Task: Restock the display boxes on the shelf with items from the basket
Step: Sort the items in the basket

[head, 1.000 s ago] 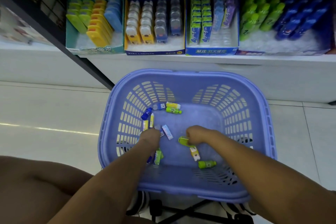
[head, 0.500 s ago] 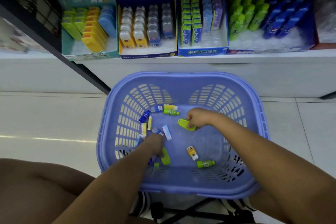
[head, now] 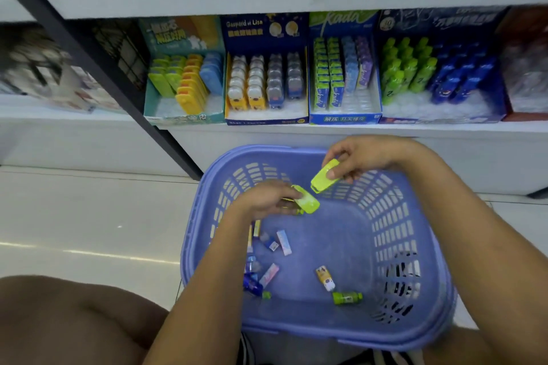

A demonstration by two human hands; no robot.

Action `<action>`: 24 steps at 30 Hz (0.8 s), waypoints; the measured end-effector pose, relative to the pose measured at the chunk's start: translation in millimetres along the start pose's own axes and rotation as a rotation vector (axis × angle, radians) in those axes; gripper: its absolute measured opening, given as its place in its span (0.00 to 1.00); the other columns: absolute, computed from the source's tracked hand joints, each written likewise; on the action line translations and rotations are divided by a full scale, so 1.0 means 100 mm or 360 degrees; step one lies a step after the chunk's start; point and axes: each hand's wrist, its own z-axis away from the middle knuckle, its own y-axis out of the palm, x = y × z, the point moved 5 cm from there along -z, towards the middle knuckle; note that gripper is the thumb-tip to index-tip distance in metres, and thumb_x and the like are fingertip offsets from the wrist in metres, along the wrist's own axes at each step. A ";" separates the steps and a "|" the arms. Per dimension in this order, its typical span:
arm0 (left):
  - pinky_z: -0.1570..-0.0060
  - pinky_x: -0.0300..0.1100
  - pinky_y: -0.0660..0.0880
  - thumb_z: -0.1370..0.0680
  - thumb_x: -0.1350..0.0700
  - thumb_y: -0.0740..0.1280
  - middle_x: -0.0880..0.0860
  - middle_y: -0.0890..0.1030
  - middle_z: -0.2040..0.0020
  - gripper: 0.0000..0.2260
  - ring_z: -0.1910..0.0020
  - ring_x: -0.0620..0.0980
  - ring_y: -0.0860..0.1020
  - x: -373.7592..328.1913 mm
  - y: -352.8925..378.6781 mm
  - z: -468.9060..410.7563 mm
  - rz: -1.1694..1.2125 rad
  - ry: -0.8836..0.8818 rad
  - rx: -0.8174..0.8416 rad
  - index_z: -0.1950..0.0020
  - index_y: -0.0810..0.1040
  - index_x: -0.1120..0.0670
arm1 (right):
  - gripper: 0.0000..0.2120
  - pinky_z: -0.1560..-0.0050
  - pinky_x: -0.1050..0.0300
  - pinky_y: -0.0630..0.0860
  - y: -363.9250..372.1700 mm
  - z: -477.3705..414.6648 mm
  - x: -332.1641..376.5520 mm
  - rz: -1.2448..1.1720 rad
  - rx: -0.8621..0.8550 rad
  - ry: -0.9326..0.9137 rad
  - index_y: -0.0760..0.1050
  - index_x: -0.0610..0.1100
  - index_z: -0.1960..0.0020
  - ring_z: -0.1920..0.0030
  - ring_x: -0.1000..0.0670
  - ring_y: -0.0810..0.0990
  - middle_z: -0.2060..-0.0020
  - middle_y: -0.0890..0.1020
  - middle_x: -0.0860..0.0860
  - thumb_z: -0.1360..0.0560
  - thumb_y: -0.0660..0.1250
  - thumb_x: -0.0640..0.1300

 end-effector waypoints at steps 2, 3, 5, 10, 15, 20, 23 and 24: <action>0.52 0.43 0.80 0.22 0.64 0.62 0.55 0.84 0.59 0.06 0.59 0.50 0.82 -0.27 -0.11 0.14 0.0219 0.0172 -0.0057 0.55 0.78 0.59 | 0.11 0.65 0.63 0.74 -0.11 0.11 0.28 0.0021 -0.0166 -0.0219 0.79 0.41 0.46 0.69 0.54 0.76 0.66 0.80 0.47 0.28 0.71 0.41; 0.53 0.42 0.80 0.21 0.64 0.61 0.55 0.84 0.59 0.06 0.59 0.50 0.83 -0.37 -0.19 0.21 0.0331 0.0255 -0.0104 0.54 0.78 0.60 | 0.11 0.64 0.63 0.75 -0.15 0.16 0.42 0.0004 -0.0274 -0.0319 0.80 0.43 0.45 0.68 0.54 0.76 0.65 0.80 0.48 0.28 0.71 0.41; 0.59 0.39 0.81 0.21 0.62 0.60 0.53 0.85 0.61 0.07 0.62 0.48 0.83 -0.54 -0.32 0.34 0.0550 0.0386 -0.0191 0.52 0.77 0.59 | 0.12 0.66 0.66 0.75 -0.21 0.24 0.66 -0.0082 -0.0533 -0.0488 0.79 0.44 0.44 0.70 0.57 0.77 0.66 0.79 0.48 0.27 0.70 0.41; 0.64 0.36 0.79 0.21 0.58 0.64 0.50 0.83 0.64 0.04 0.65 0.44 0.82 -0.82 -0.64 0.66 0.0845 0.0697 -0.0371 0.54 0.77 0.56 | 0.10 0.66 0.65 0.76 -0.21 0.31 1.11 -0.0336 -0.1013 -0.0766 0.76 0.43 0.48 0.70 0.55 0.78 0.66 0.79 0.47 0.28 0.71 0.38; 0.62 0.35 0.78 0.23 0.57 0.67 0.48 0.83 0.63 0.02 0.63 0.43 0.82 -0.93 -0.99 0.98 0.0950 0.1002 -0.0735 0.54 0.78 0.54 | 0.12 0.54 0.52 0.80 -0.04 0.10 1.65 -0.0197 -0.1236 -0.0986 0.77 0.47 0.45 0.58 0.43 0.79 0.55 0.81 0.43 0.27 0.70 0.39; 0.59 0.36 0.79 0.23 0.57 0.67 0.53 0.82 0.56 0.05 0.57 0.48 0.81 -0.81 -1.38 1.22 0.1221 0.1110 -0.1093 0.49 0.78 0.57 | 0.13 0.58 0.61 0.75 0.28 -0.51 2.36 0.0040 -0.1232 -0.1068 0.76 0.45 0.50 0.63 0.55 0.74 0.62 0.77 0.54 0.32 0.75 0.40; 0.59 0.34 0.76 0.23 0.54 0.67 0.53 0.80 0.57 0.06 0.60 0.46 0.79 -0.63 -1.55 1.30 0.1298 0.0999 -0.1250 0.51 0.78 0.55 | 0.13 0.55 0.57 0.74 0.49 -0.90 2.70 0.0386 -0.1162 -0.1043 0.78 0.43 0.51 0.60 0.54 0.74 0.61 0.78 0.53 0.34 0.75 0.41; 0.60 0.35 0.74 0.23 0.53 0.67 0.52 0.79 0.59 0.06 0.62 0.46 0.77 -0.57 -1.60 1.32 0.1300 0.0958 -0.1294 0.53 0.78 0.55 | 0.13 0.55 0.56 0.74 0.53 -1.03 2.78 0.0559 -0.1152 -0.1004 0.78 0.43 0.50 0.57 0.52 0.76 0.59 0.79 0.52 0.34 0.75 0.41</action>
